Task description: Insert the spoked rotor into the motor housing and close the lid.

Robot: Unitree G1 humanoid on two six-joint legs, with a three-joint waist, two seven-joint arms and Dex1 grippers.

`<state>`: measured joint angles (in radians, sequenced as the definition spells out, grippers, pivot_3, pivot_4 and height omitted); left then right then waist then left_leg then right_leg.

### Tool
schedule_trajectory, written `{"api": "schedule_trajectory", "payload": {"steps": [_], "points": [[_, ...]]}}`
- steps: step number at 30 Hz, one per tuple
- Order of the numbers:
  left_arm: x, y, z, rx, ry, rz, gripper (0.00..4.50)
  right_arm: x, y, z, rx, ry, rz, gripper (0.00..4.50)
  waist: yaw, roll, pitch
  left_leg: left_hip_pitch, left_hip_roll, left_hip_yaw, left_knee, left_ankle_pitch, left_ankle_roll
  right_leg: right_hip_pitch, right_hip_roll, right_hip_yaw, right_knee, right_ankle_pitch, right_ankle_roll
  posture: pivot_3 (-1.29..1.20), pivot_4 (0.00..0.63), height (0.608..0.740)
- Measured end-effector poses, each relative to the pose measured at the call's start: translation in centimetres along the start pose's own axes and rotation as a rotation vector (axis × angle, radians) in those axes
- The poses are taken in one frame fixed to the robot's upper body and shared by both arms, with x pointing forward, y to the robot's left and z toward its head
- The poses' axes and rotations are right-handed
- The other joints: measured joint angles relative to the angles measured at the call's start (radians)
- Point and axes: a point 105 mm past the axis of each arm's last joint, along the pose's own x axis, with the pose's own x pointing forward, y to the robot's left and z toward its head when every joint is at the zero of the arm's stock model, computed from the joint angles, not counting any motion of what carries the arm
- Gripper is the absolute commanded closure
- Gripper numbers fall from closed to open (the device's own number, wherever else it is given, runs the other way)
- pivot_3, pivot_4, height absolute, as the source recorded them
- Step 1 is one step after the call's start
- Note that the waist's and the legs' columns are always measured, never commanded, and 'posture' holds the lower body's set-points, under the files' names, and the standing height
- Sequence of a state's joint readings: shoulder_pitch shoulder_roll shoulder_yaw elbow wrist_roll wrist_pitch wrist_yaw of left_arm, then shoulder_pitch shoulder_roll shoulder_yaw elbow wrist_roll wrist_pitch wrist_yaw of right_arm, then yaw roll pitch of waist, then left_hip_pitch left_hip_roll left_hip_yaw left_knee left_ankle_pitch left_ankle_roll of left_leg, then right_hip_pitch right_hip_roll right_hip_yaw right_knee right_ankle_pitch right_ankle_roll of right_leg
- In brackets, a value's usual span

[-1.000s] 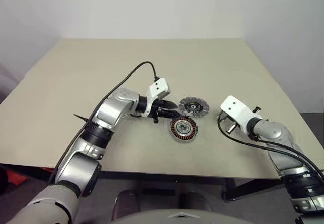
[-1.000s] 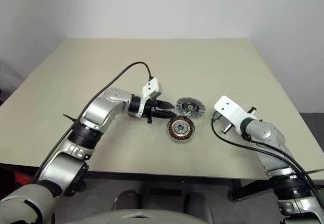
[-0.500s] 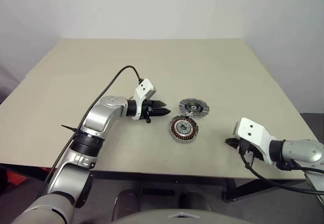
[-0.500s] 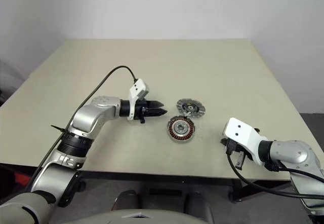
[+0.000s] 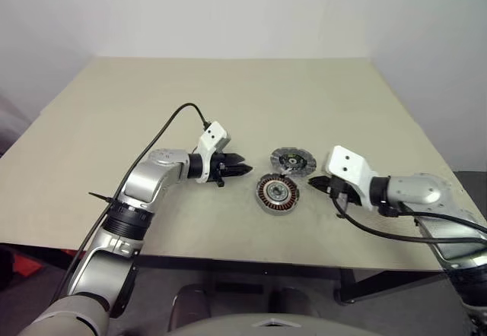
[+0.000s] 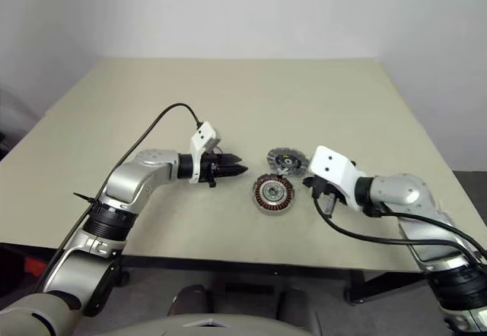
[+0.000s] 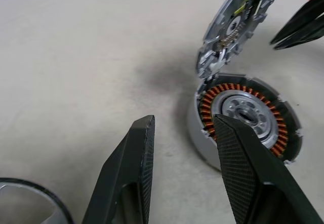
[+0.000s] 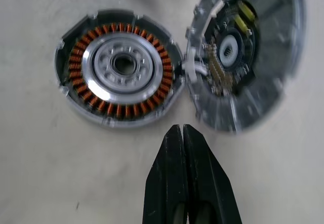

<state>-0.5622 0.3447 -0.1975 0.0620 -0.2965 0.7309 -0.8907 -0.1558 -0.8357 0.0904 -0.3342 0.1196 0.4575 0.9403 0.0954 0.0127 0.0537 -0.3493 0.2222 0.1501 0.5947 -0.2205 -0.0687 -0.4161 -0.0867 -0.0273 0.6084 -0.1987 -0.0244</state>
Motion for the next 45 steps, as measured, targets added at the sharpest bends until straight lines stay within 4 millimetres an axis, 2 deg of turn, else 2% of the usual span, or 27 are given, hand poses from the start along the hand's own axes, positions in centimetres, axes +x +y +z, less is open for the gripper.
{"api": "schedule_trajectory", "payload": {"steps": [6,10,24,27,30,33,39,45], "points": [[-0.7,0.7,-0.3,-0.025,-0.004,0.044,2.54,0.7,0.9,-0.2,0.016,0.003,0.053,4.5,0.002,0.0,0.0,0.0,0.0,0.0,0.0,0.0,0.0,0.0,0.0,0.0,0.0,0.0,0.0,0.0,0.0,0.74],[-0.9,0.8,-0.4,-0.029,-0.003,0.056,2.54,0.6,1.9,0.8,0.01,-0.031,0.103,4.5,0.001,0.0,0.0,0.001,0.0,0.0,0.0,0.0,0.0,0.001,0.0,0.0,0.001,0.0,0.0,0.0,0.0,0.74],[-0.6,0.8,0.0,-0.018,-0.009,0.069,2.54,1.4,1.4,2.1,0.008,-0.073,0.095,4.5,0.001,0.0,0.0,0.001,0.0,0.0,0.001,0.001,-0.001,0.001,0.0,0.0,0.003,0.0,0.0,0.0,0.0,0.74],[-0.4,0.8,0.7,-0.006,-0.017,0.067,2.54,2.1,1.0,2.9,0.013,-0.107,0.095,4.5,-0.002,0.0,0.0,0.002,0.0,0.0,0.001,0.001,-0.002,0.001,0.0,0.0,0.003,0.0,0.0,0.0,0.0,0.74],[0.0,0.6,1.2,0.002,-0.028,0.062,2.54,3.4,1.7,3.0,0.023,-0.135,0.127,4.5,0.0,0.0,0.0,0.002,0.0,0.0,0.001,0.001,-0.002,0.001,0.0,0.0,0.004,0.0,0.0,0.0,0.0,0.74],[0.0,0.9,1.0,-0.009,-0.021,0.075,2.54,4.3,2.2,2.5,0.035,-0.129,0.146,4.5,0.0,0.0,0.0,0.001,0.0,0.0,0.001,0.001,-0.003,0.0,0.0,0.0,0.004,0.0,0.0,0.0,0.0,0.74],[-0.1,1.1,0.8,-0.017,-0.011,0.091,2.54,5.9,3.6,2.9,0.036,-0.157,0.182,4.5,-0.001,0.0,0.0,0.001,0.0,0.0,0.002,0.002,-0.003,0.0,0.0,0.0,0.005,0.0,0.0,0.0,0.0,0.74],[-0.3,1.4,0.6,-0.021,0.0,0.11,2.54,6.4,3.6,2.9,0.017,-0.148,0.174,4.5,0.001,0.0,0.0,0.001,0.0,0.0,0.002,0.002,-0.004,0.0,0.0,0.0,0.005,0.0,0.0,0.0,0.0,0.74]]}}
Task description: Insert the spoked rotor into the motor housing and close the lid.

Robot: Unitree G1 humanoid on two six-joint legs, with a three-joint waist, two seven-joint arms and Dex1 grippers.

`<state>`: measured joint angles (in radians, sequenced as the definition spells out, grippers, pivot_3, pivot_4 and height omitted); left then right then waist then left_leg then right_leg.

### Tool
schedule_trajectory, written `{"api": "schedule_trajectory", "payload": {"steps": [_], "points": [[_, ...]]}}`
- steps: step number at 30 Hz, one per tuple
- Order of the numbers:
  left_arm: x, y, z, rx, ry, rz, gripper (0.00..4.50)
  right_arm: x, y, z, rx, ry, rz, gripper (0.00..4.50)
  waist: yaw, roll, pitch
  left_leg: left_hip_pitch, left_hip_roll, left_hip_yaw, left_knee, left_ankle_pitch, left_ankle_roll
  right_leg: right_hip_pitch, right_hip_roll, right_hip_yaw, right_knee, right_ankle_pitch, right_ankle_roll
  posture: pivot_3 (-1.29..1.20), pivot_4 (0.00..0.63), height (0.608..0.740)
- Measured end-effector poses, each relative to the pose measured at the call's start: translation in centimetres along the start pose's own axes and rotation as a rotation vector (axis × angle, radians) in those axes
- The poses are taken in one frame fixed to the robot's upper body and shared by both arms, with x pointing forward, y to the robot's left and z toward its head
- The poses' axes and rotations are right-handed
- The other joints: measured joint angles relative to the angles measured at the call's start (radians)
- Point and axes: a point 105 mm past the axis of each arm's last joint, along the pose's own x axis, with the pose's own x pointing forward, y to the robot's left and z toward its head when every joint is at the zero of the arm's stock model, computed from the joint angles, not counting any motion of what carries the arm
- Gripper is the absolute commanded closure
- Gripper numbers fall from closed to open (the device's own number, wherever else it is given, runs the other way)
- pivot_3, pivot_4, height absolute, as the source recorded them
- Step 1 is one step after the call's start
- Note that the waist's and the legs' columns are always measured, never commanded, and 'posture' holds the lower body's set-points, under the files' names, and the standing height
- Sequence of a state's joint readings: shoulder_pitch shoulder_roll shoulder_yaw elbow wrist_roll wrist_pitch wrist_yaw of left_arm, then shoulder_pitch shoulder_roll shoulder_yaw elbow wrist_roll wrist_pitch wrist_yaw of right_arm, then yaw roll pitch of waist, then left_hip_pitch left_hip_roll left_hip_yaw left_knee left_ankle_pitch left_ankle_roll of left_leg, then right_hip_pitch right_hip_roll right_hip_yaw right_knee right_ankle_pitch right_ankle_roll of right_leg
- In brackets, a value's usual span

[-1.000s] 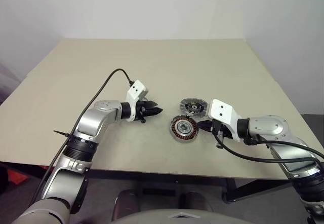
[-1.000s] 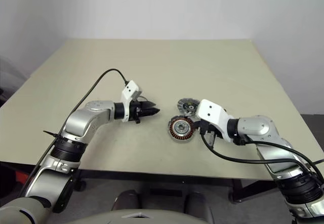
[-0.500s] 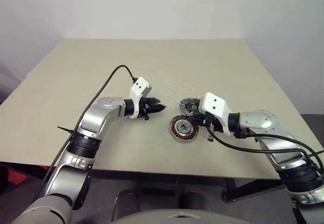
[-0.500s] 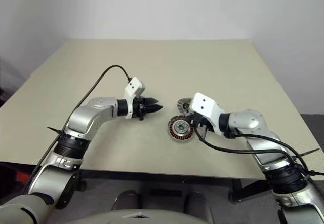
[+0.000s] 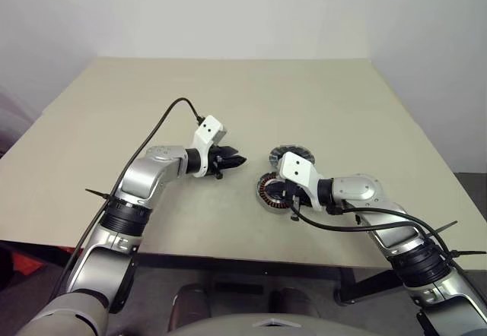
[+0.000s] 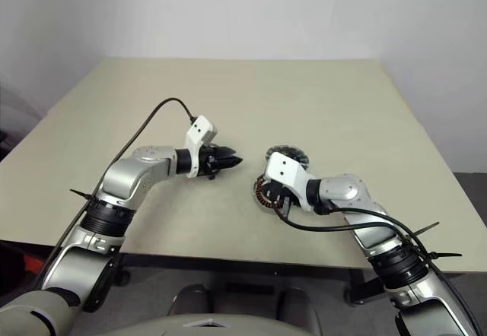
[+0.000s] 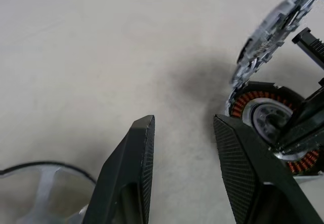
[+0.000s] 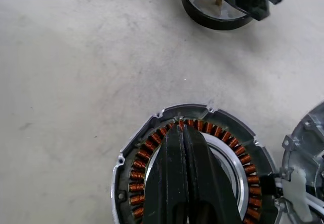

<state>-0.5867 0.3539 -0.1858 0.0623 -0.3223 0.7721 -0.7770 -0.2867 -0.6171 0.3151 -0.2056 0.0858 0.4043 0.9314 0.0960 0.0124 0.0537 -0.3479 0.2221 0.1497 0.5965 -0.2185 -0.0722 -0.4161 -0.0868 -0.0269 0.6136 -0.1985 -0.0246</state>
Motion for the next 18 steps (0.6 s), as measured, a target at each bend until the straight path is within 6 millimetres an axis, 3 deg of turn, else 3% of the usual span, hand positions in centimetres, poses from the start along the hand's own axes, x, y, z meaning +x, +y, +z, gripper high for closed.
{"api": "schedule_trajectory", "payload": {"steps": [18], "points": [[0.2,-0.1,0.0,-0.005,-0.005,0.003,2.54,-0.9,-0.9,0.0,-0.033,0.035,-0.065,4.5,0.0,0.0,0.0,0.0,0.0,0.0,0.0,0.0,0.0,0.0,0.0,0.0,0.0,0.0,0.0,0.0,0.0,0.74]]}}
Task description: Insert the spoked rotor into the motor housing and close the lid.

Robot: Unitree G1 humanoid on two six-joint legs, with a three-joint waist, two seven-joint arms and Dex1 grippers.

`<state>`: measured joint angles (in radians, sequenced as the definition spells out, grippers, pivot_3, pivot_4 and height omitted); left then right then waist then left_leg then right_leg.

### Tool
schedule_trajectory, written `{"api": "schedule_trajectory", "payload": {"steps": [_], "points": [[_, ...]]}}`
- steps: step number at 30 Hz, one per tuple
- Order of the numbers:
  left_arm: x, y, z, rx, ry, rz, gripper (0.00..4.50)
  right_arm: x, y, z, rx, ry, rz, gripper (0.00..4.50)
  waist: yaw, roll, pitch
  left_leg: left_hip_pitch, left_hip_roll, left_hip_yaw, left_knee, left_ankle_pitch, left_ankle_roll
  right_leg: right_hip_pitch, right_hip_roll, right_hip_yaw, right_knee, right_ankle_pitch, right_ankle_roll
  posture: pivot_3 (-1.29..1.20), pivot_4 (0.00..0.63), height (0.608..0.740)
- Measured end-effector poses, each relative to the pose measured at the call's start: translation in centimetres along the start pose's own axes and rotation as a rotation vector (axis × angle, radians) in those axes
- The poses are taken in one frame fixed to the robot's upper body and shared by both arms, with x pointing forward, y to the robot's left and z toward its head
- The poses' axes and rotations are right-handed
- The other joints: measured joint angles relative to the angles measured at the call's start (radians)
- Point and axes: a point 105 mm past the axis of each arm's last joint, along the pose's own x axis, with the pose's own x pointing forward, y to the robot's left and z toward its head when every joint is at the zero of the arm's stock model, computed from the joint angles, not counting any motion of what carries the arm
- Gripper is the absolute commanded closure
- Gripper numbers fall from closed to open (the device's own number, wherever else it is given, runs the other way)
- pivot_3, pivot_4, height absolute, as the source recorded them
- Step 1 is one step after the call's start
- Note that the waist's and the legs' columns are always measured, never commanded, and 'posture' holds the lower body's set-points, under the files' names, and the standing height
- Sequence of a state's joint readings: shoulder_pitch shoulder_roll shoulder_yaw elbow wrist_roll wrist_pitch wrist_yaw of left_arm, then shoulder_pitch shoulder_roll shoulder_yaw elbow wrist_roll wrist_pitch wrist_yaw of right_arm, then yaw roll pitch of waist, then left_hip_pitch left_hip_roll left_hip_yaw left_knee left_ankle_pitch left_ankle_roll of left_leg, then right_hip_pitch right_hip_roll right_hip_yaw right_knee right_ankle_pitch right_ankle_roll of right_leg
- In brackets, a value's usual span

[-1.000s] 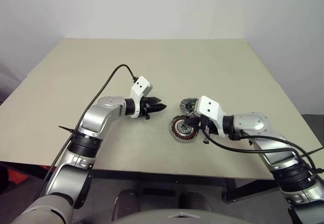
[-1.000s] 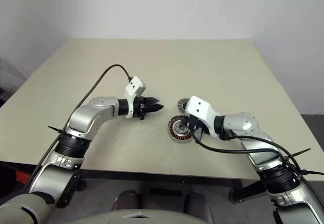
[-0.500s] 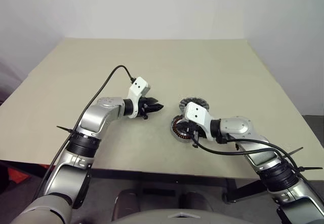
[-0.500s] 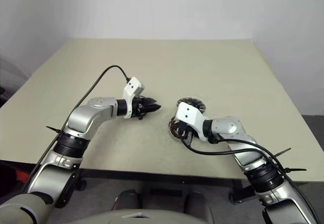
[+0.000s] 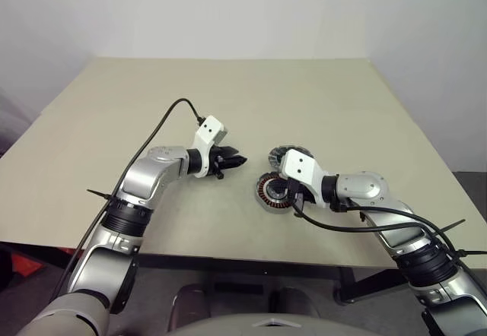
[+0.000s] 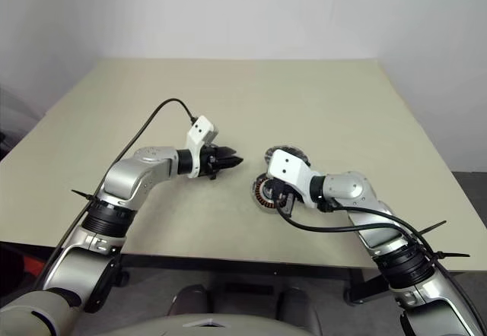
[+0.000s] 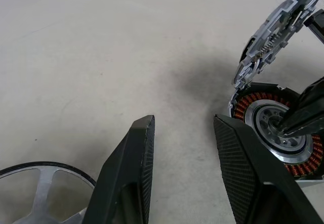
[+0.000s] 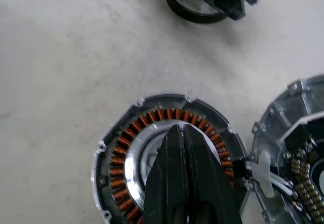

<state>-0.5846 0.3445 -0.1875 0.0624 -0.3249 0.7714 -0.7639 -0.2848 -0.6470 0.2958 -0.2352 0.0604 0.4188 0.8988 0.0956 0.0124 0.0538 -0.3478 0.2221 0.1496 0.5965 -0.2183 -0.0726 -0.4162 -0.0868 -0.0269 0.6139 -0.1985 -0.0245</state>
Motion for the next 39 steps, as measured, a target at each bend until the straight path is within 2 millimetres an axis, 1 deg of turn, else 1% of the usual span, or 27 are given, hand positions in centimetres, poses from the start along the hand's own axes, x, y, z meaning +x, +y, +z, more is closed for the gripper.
{"api": "schedule_trajectory", "payload": {"steps": [2,6,17,18,20,22,24,32,36,39], "points": [[0.0,0.0,0.0,0.001,0.001,-0.001,2.54,0.2,0.1,0.1,0.006,-0.007,-0.003,4.5,-0.001,0.0,0.0,0.0,0.0,0.0,0.0,0.0,0.0,0.0,0.0,0.0,0.0,0.0,0.0,0.0,0.0,0.74],[-0.1,0.0,-0.1,0.005,0.005,-0.003,2.54,1.0,0.8,-0.5,0.025,-0.009,0.003,4.5,-0.001,0.0,0.0,0.0,0.0,0.0,0.0,0.0,0.0,0.0,0.0,0.0,0.0,0.0,0.0,0.0,0.0,0.74],[-0.5,0.4,-0.3,0.009,0.011,0.011,2.54,1.1,1.0,-0.3,0.029,-0.019,0.017,4.5,-0.001,0.0,0.0,0.002,0.0,0.0,0.0,0.0,-0.001,0.002,0.0,0.0,0.001,0.0,0.0,0.0,0.0,0.74],[-0.5,0.4,-0.3,0.008,0.011,0.011,2.54,1.0,0.9,-0.4,0.032,-0.019,0.035,4.5,-0.001,0.0,0.0,0.002,0.0,0.0,0.0,0.0,-0.001,0.001,0.0,0.0,0.001,0.0,0.0,0.0,0.0,0.74],[-0.4,0.3,-0.3,0.006,0.009,0.009,2.54,0.2,-0.6,-0.6,0.035,-0.003,0.027,4.5,-0.002,0.0,0.0,0.001,0.0,0.0,0.0,0.0,-0.001,0.001,0.0,0.0,0.001,0.0,0.0,0.0,0.0,0.74],[-0.3,0.3,-0.3,0.005,0.008,0.008,2.54,-1.2,-2.2,-0.6,0.023,0.006,-0.02,4.5,0.002,0.0,0.0,0.001,0.0,0.0,0.0,0.0,-0.001,0.001,0.0,0.0,0.001,0.0,0.0,0.0,0.0,0.74],[-0.4,0.3,-0.4,0.005,0.009,0.009,2.54,-1.7,-2.6,-0.7,0.023,0.004,-0.033,4.5,0.001,0.0,0.0,0.001,0.0,0.0,0.0,0.0,-0.001,0.001,0.0,0.0,0.001,0.0,0.0,0.0,0.0,0.74],[-0.3,0.3,-0.4,0.005,0.008,0.005,2.54,-1.7,-1.8,-0.9,0.038,0.006,-0.016,4.5,0.0,-0.001,0.0,0.0,0.0,0.0,0.0,0.0,0.0,-0.001,0.0,0.0,0.001,0.0,0.0,0.0,0.0,0.74],[-0.3,0.3,-0.4,0.004,0.01,0.006,2.54,-1.6,-1.6,-0.3,0.037,0.001,-0.017,4.5,0.0,-0.001,0.0,0.0,0.0,0.0,0.0,0.0,-0.001,-0.001,0.0,0.0,0.001,0.0,0.0,0.0,0.0,0.74],[-0.3,0.3,-0.4,0.004,0.011,0.005,2.54,-0.9,-0.9,0.4,0.045,-0.012,-0.005,4.5,-0.001,0.0,0.0,0.0,0.0,0.0,0.0,0.0,-0.001,-0.001,0.0,0.0,0.001,0.0,0.0,0.0,0.0,0.74]]}}
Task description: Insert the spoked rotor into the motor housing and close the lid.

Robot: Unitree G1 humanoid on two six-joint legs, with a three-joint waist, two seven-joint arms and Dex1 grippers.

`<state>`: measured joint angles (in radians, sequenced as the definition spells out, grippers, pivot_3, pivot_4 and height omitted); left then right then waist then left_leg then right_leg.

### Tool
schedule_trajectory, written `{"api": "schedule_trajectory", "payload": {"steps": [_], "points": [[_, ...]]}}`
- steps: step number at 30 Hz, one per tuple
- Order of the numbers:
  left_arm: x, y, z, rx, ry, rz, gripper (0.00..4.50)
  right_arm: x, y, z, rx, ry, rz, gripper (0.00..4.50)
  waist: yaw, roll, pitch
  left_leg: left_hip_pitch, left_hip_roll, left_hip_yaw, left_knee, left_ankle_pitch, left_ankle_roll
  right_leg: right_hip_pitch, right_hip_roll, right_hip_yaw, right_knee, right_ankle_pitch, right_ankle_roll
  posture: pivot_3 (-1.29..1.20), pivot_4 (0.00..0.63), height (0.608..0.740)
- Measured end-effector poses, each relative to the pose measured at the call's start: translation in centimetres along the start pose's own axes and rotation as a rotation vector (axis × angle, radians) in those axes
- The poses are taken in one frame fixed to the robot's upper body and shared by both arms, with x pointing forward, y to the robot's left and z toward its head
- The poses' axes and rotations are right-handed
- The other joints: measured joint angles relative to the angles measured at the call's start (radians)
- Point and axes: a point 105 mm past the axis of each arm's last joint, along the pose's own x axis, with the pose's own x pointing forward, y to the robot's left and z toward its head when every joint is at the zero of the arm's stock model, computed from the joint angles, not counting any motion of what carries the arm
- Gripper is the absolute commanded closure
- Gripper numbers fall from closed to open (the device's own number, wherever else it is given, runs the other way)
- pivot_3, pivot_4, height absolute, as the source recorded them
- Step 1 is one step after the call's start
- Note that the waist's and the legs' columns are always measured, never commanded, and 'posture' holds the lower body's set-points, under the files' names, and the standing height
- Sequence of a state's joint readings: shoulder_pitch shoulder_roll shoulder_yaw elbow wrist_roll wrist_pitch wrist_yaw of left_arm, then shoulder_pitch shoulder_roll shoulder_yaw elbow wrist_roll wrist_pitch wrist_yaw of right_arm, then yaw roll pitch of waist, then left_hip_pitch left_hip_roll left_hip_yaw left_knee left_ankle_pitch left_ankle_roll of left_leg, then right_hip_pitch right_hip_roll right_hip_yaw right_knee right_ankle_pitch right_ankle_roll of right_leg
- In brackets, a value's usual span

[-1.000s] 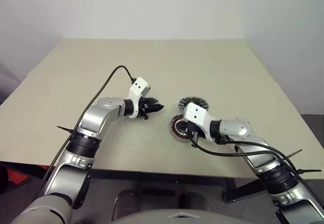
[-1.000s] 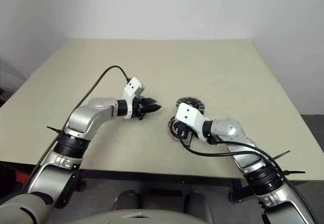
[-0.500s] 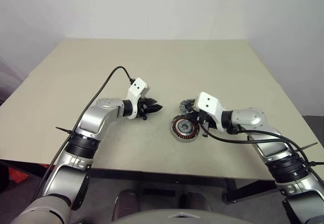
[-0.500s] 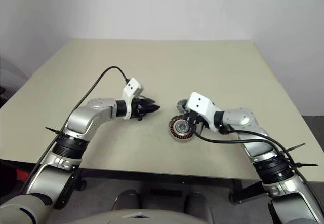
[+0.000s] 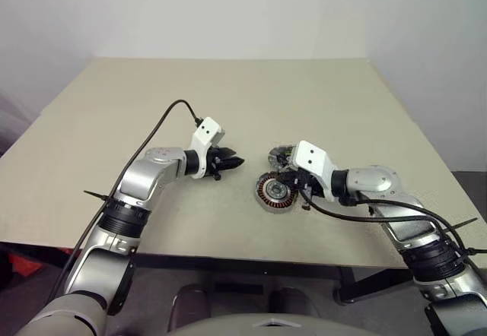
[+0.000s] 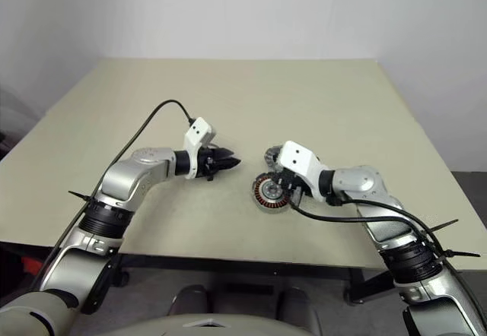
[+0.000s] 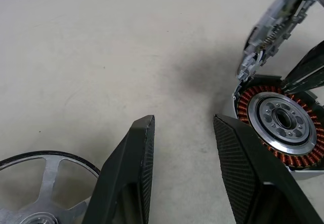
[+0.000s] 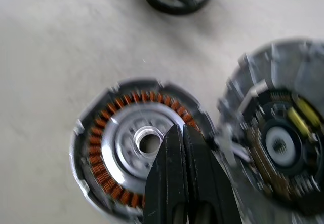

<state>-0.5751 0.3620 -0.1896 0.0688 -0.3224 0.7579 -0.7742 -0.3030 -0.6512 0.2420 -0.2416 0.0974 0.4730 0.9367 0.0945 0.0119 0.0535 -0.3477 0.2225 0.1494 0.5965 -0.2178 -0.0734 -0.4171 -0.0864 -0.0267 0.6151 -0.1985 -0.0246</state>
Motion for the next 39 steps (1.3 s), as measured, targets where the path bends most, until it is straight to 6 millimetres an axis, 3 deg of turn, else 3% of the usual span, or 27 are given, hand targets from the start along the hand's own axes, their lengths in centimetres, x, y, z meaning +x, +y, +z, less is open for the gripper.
{"api": "schedule_trajectory", "payload": {"steps": [7,12,15,19,27,39], "points": [[-0.2,0.2,-0.1,0.004,0.006,0.006,2.54,1.6,1.4,0.6,0.037,0.0,0.018,4.5,0.001,0.0,0.0,0.0,0.0,0.0,0.0,0.0,0.0,0.0,0.0,0.0,0.0,0.0,0.0,0.0,0.0,0.74],[-0.3,0.3,-0.1,0.007,0.009,0.011,2.54,1.2,1.6,1.0,0.023,0.011,0.015,4.5,0.002,0.0,0.0,0.0,0.0,0.0,0.0,0.0,-0.001,0.0,0.0,0.0,0.0,0.0,0.0,0.0,0.0,0.74],[-0.2,0.2,-0.1,0.007,0.009,0.011,2.54,0.2,1.2,1.4,0.003,0.014,0.003,4.5,0.002,0.0,0.0,0.0,0.0,0.0,0.0,0.0,-0.001,0.0,0.0,0.0,0.0,0.0,0.0,0.0,0.0,0.74],[-0.2,0.2,-0.1,0.007,0.009,0.011,2.54,-1.2,0.9,0.3,0.006,0.044,-0.008,4.5,0.003,0.0,0.0,0.0,0.0,0.0,0.0,0.0,-0.001,0.0,0.0,0.0,0.0,0.0,0.0,0.0,0.0,0.74],[-0.1,0.1,-0.1,0.013,0.01,0.007,2.54,-1.0,-0.1,-2.5,0.048,0.081,-0.027,4.5,0.001,0.0,0.0,0.0,0.0,0.0,0.0,0.0,-0.001,0.0,0.0,0.0,0.001,0.0,0.0,0.0,0.0,0.74],[-0.2,0.2,-0.2,0.019,0.012,0.013,2.54,0.0,-1.3,-0.9,0.01,0.027,-0.033,4.5,0.002,0.0,0.0,0.0,0.0,0.0,0.0,0.0,-0.001,0.0,0.0,0.0,0.001,0.0,0.0,0.0,0.0,0.74]]}}
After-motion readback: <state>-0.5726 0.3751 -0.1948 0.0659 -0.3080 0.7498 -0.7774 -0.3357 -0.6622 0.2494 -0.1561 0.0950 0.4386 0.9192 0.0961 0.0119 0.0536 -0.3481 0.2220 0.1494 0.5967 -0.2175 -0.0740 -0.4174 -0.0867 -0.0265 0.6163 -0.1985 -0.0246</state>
